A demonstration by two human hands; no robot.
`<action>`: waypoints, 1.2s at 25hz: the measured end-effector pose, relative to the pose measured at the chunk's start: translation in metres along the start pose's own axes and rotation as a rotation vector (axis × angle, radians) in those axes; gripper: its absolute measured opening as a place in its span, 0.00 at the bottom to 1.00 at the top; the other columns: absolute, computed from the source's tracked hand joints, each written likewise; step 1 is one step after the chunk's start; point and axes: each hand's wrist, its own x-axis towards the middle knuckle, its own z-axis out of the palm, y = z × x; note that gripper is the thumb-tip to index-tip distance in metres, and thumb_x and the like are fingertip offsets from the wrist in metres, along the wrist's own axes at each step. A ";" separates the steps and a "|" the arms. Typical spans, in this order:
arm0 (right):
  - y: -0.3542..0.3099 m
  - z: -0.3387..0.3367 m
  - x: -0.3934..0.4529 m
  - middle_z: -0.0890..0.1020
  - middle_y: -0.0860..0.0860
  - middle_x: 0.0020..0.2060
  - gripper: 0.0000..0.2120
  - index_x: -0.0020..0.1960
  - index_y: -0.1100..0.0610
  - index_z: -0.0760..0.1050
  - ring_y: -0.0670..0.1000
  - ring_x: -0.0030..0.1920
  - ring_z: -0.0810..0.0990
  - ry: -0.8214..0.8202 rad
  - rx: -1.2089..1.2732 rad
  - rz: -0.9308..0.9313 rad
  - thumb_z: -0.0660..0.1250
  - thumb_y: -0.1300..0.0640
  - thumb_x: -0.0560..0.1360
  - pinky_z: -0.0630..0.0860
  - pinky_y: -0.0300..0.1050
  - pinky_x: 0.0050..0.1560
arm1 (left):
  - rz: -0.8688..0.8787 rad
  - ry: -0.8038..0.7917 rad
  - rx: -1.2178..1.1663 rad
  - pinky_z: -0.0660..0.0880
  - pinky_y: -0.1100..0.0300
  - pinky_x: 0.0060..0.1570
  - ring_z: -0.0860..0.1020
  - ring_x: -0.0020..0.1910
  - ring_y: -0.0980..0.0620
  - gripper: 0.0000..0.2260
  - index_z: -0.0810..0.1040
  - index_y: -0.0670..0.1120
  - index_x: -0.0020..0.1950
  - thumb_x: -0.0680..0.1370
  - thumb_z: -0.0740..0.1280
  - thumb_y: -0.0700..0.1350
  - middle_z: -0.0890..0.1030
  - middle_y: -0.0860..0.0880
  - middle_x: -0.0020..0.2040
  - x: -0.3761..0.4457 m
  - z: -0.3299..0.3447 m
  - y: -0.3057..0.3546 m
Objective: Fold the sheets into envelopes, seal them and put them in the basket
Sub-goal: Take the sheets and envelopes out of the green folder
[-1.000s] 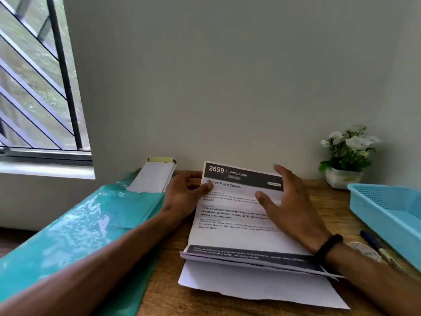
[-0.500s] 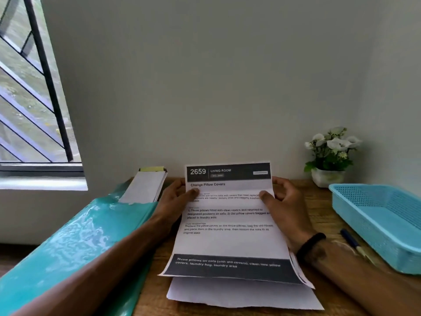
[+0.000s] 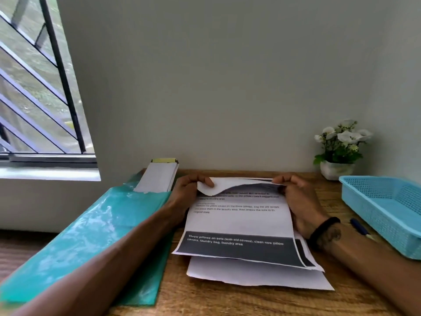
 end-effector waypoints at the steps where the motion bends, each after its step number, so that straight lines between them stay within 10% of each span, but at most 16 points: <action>1: -0.003 -0.001 -0.001 0.85 0.62 0.47 0.14 0.43 0.55 0.81 0.60 0.42 0.82 -0.019 0.098 0.062 0.58 0.68 0.76 0.79 0.52 0.44 | -0.007 -0.006 0.003 0.80 0.58 0.32 0.83 0.34 0.49 0.17 0.83 0.45 0.39 0.81 0.62 0.30 0.85 0.46 0.39 -0.002 -0.001 0.001; 5: -0.006 -0.006 0.004 0.82 0.57 0.43 0.10 0.50 0.57 0.78 0.57 0.41 0.80 -0.113 0.200 0.129 0.67 0.50 0.78 0.77 0.50 0.46 | 0.000 0.013 -0.015 0.80 0.60 0.32 0.84 0.34 0.50 0.16 0.83 0.44 0.40 0.81 0.63 0.30 0.86 0.45 0.41 0.001 0.000 0.000; 10: 0.005 -0.008 0.013 0.85 0.60 0.59 0.46 0.72 0.58 0.71 0.63 0.56 0.86 -0.243 0.059 0.162 0.87 0.61 0.57 0.82 0.63 0.58 | 0.008 0.006 -0.062 0.82 0.56 0.33 0.85 0.37 0.45 0.16 0.85 0.45 0.42 0.82 0.63 0.32 0.86 0.40 0.45 0.004 -0.001 -0.002; 16: 0.006 -0.012 0.017 0.88 0.58 0.53 0.25 0.63 0.59 0.78 0.61 0.50 0.89 -0.153 0.081 0.041 0.78 0.70 0.69 0.86 0.55 0.48 | -0.140 -0.069 -0.194 0.80 0.51 0.47 0.85 0.51 0.45 0.16 0.81 0.53 0.65 0.84 0.62 0.58 0.87 0.46 0.56 0.011 -0.007 0.006; 22: 0.006 -0.006 0.015 0.88 0.55 0.50 0.12 0.55 0.55 0.82 0.57 0.45 0.87 -0.026 -0.034 -0.078 0.72 0.69 0.76 0.83 0.52 0.50 | -0.092 -0.037 -0.134 0.86 0.49 0.48 0.87 0.50 0.41 0.16 0.77 0.41 0.67 0.80 0.70 0.35 0.87 0.40 0.57 0.001 0.004 0.006; 30: 0.001 -0.002 0.014 0.88 0.53 0.37 0.11 0.48 0.63 0.83 0.48 0.34 0.86 -0.061 0.101 -0.156 0.67 0.76 0.76 0.81 0.35 0.34 | -0.048 0.105 -0.044 0.79 0.61 0.26 0.83 0.27 0.52 0.08 0.84 0.45 0.48 0.80 0.69 0.34 0.85 0.47 0.34 -0.003 0.001 0.019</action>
